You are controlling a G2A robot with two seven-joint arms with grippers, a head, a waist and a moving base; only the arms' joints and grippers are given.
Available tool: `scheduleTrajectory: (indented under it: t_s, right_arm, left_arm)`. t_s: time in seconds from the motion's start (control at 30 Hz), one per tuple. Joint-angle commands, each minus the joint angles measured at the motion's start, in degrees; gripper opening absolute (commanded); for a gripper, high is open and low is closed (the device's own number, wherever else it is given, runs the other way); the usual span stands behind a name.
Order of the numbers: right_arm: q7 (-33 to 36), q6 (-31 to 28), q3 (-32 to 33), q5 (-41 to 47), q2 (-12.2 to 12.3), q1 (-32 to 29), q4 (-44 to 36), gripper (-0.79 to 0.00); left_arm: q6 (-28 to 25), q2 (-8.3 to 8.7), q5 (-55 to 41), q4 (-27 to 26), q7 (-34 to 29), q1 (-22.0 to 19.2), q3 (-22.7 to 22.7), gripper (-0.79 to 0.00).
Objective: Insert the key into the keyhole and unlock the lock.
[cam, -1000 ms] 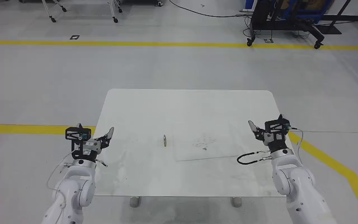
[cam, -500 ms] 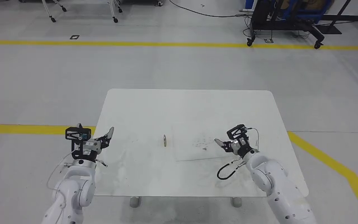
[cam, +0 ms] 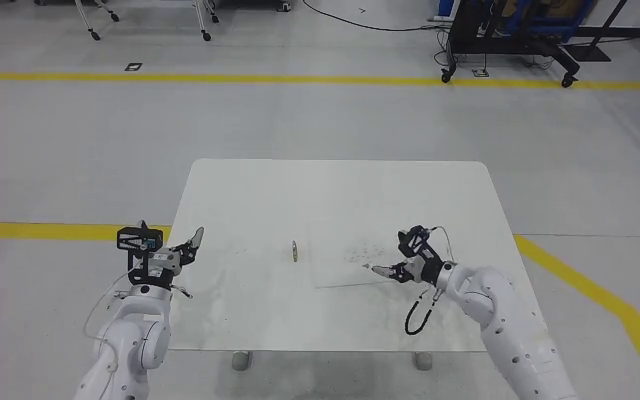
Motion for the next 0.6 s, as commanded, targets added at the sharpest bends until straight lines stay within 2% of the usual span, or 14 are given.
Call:
scheduleTrajectory:
  t_s: [0.0, 0.13, 0.17, 0.27, 0.4, 0.43, 0.47, 0.5, 0.57]
  right_arm:
    - [2.4, -4.21, -0.98, -0.6, 0.09, 3.16, 4.26, 0.0]
    - [2.99, -9.25, -4.0, -2.52, -0.02, 7.85, 8.32, -0.065]
    - [2.86, -9.07, -4.79, -4.14, -0.07, 8.66, 8.81, -0.102]
    - [0.04, -7.87, -7.13, -8.57, -0.29, 10.24, 9.82, -0.108]
    - [-4.37, -7.53, -9.25, -13.09, -0.37, 11.97, 11.76, -0.182]
    - [-5.25, -7.27, -9.68, -14.31, -0.36, 12.38, 12.05, -0.215]
    - [-6.47, -7.43, -10.16, -15.24, -0.35, 12.67, 12.22, -0.314]
    - [-7.45, -7.49, -10.53, -16.16, -0.32, 12.95, 12.56, -0.363]
    - [-9.27, -7.33, -11.22, -17.87, -0.27, 13.42, 12.85, -0.425]
  left_arm:
    - [0.0, 0.0, 0.0, 0.0, 0.0, 0.0, 0.0, 0.0]
    - [0.0, 0.0, 0.0, 0.0, 0.0, 0.0, 0.0, 0.0]
    - [0.0, 0.0, 0.0, 0.0, 0.0, 0.0, 0.0, 0.0]
    - [0.0, 0.0, 0.0, 0.0, 0.0, 0.0, 0.0, 0.0]
    - [0.0, 0.0, 0.0, 0.0, 0.0, 0.0, 0.0, 0.0]
    - [0.0, 0.0, 0.0, 0.0, 0.0, 0.0, 0.0, 0.0]
    - [0.0, 0.0, 0.0, 0.0, 0.0, 0.0, 0.0, 0.0]
    - [0.0, 0.0, 0.0, 0.0, 0.0, 0.0, 0.0, 0.0]
    - [0.0, 0.0, 0.0, 0.0, 0.0, 0.0, 0.0, 0.0]
